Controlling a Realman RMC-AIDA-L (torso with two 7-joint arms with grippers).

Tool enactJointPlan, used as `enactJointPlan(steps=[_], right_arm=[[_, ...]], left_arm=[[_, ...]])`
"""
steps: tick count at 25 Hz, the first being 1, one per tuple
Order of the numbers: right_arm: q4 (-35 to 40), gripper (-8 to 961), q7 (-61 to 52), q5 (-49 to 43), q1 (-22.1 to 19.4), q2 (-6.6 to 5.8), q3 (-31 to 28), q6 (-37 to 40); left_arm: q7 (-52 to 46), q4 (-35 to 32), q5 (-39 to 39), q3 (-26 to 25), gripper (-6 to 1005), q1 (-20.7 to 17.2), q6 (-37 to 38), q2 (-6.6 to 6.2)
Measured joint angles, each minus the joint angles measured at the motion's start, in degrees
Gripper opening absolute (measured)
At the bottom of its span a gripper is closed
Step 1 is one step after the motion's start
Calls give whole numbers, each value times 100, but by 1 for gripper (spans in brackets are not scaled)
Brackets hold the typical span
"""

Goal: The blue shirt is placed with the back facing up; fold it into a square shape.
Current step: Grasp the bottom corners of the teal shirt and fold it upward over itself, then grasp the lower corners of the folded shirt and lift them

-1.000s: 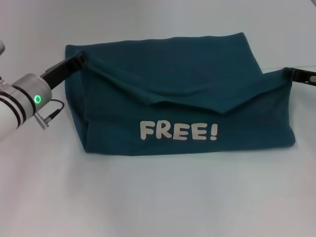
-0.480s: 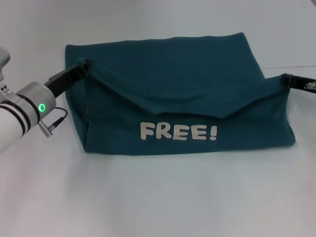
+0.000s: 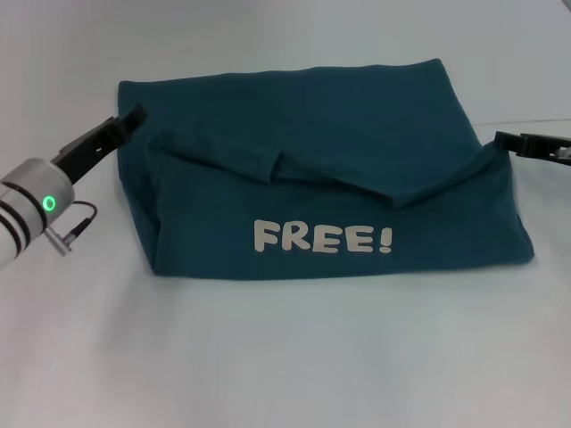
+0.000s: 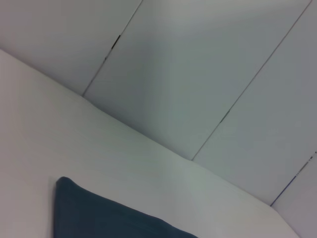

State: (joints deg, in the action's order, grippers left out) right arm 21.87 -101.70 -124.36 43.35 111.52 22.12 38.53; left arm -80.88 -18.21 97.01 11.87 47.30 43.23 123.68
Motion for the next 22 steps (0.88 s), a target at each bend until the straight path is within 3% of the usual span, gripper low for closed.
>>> enactJointPlan(steps=[5,10,14,22], right_arm=[[193,542,-124,-1,-143,-67,-18,621],[562,628,-487,-16,-460,-117,12,1648],[829,654,-794,-43,-720,-148,50,2364],[1009,647,-1446,-61,-1016,-323,235,3353]], left_arm=[[-3,-24,40,107,554,-175,143,-13],[-93,-287,31,662,736,-591,925,-36],[-314,-585,44,1201,735,-935,1200,-38],[-436,-1075,70,2120,733,-1443,1423,2]])
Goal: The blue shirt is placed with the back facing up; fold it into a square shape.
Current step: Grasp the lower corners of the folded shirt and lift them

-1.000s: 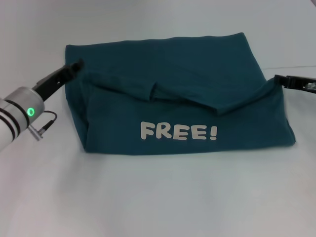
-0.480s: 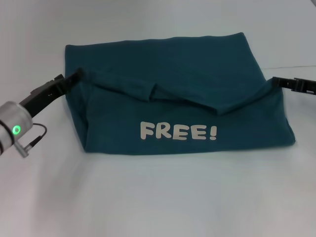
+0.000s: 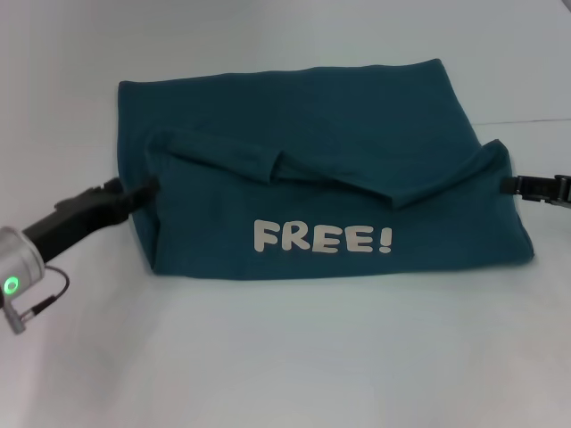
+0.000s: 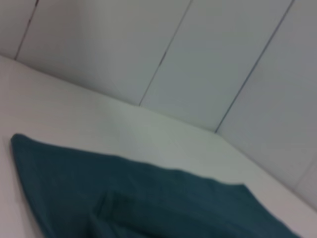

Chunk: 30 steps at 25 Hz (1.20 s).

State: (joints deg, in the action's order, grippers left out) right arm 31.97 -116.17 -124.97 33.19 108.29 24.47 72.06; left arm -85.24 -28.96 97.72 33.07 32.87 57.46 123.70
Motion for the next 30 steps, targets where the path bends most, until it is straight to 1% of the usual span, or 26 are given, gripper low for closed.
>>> enactJointPlan(steps=[3,6,9,15,18,25,30], right_arm=[[73,646,-177,-44,-67,-54,5,272],[80,644,-325,-139,-101,-105,10,448],[81,644,-420,-157,-150,-119,12,521],[82,643,-539,-157,-200,-126,14,559],[82,643,-542,-157,-209,-100,14,564],[69,642,-543,-155,-218,-66,14,563],[31,642,-544,-151,-229,-60,14,520]], left_arm=[[-1,-127,148,256,733,-147,3,5],[0,-179,457,306,733,-217,6,11],[0,-183,775,315,733,-252,24,13],[90,-188,1295,366,732,-261,187,15],[182,-189,1415,443,732,-245,171,26],[453,-161,1407,540,732,-153,2,48],[501,-168,1390,707,732,-115,-320,49]])
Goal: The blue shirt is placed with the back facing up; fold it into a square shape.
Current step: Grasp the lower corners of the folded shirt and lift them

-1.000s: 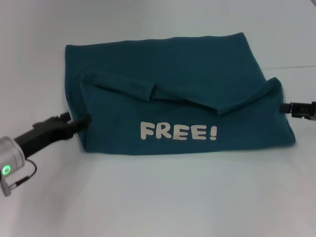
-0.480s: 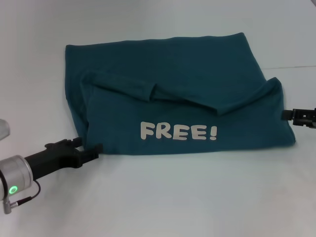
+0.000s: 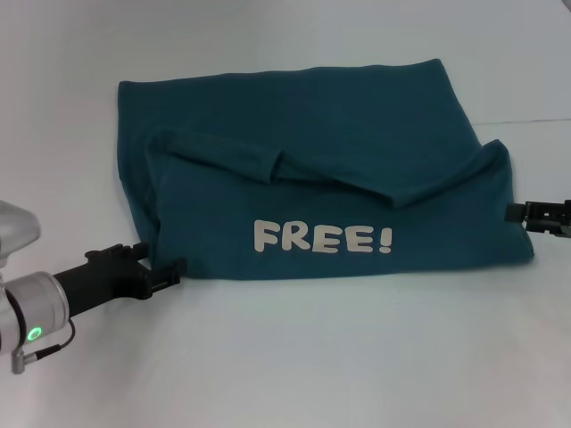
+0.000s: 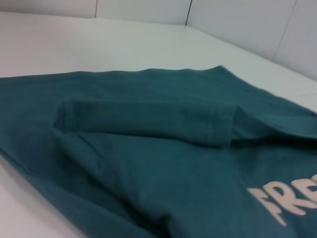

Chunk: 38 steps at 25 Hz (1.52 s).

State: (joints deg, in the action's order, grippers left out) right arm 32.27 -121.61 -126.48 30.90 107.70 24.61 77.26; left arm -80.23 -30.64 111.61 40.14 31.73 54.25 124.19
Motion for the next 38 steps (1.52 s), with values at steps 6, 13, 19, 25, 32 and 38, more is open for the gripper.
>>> enactJointPlan(steps=[6,13,19,25,32,38], right_arm=[[-15,641,-2,2,-34,4,-3,-29],[-19,641,-3,2,-68,20,-24,-47],[-5,640,-3,1,-79,29,-27,-49],[14,639,-3,9,-78,38,-44,-49],[23,639,-3,25,-75,40,-53,-46],[25,638,-3,33,-75,43,-66,-44]], left_arm=[[78,40,-8,294,733,68,-268,8],[90,64,36,431,733,116,-275,9],[93,67,41,483,690,116,-270,9],[84,67,43,595,637,124,-375,18],[-27,20,49,714,577,139,-477,17],[-52,-9,51,715,395,164,-478,13]])
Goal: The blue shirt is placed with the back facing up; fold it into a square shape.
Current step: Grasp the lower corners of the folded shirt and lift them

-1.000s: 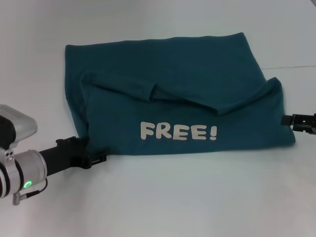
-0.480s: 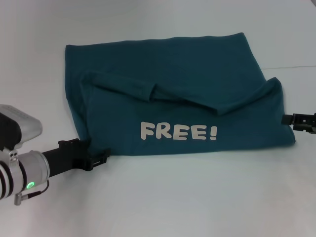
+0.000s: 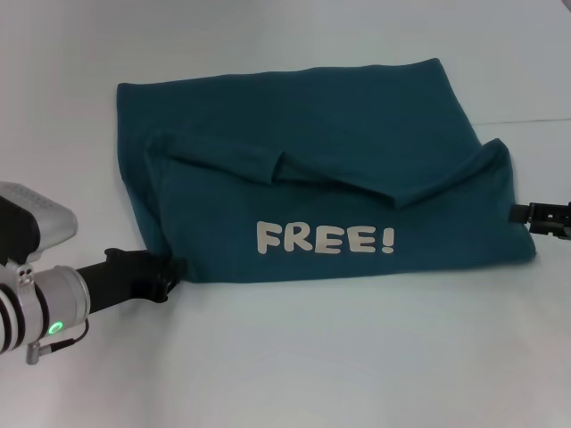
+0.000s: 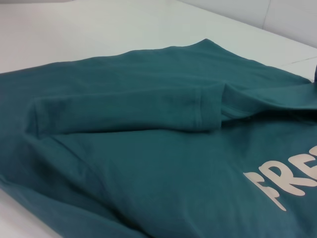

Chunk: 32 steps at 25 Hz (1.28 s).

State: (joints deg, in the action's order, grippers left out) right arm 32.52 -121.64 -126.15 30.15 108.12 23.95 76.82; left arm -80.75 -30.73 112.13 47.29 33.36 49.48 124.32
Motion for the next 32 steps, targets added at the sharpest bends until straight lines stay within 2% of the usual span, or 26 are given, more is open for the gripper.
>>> enactJointPlan(steps=[6,12,16,25,32], right_arm=[[0,638,11,0,0,6,-1,-12],[9,637,-106,-249,-1,-31,54,-100],[17,637,-172,-409,-1,-47,56,-210],[-7,638,-146,-561,92,153,261,-763],[-42,638,-161,-561,179,223,417,-1043]], left_arm=[[-2,-3,2,0,103,20,-9,-4],[-37,-68,-1,-7,16,-2,32,-5],[-125,-137,2,0,16,-30,58,-13],[-169,-144,24,9,16,-11,71,-19],[-219,-152,46,9,16,25,72,-31]])
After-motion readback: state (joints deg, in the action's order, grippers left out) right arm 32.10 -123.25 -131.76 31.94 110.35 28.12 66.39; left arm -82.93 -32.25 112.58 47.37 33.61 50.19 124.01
